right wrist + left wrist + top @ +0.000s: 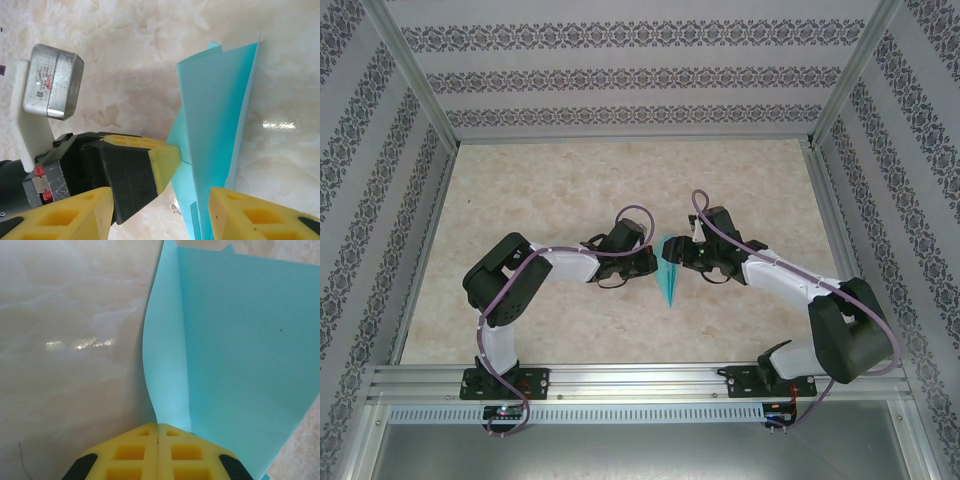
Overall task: Fold a paper plane with a square sheet of paper (pick it up from the middle)
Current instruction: Move a paper plane to the center of the table.
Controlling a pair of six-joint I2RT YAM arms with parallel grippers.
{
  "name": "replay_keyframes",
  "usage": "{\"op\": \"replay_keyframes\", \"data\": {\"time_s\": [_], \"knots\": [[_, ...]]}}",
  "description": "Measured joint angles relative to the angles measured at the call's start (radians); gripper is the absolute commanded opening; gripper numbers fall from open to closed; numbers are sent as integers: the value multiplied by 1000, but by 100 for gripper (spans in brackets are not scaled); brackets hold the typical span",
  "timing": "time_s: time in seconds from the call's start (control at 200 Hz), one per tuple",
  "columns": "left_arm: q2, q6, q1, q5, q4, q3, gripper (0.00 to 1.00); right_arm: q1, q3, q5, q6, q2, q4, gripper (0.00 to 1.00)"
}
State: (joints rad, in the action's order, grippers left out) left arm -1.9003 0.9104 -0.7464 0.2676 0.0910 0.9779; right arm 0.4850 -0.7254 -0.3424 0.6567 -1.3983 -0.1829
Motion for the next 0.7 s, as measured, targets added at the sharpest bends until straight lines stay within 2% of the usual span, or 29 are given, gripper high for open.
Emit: {"op": "replay_keyframes", "data": {"time_s": [0.375,0.699], "knots": [[0,7,0,-5,0,0,0,13,-36,1,-5,-79,-29,57],[0,19,2,-23,-1,0,0,13,-47,59,-21,-120,-101,60]]}}
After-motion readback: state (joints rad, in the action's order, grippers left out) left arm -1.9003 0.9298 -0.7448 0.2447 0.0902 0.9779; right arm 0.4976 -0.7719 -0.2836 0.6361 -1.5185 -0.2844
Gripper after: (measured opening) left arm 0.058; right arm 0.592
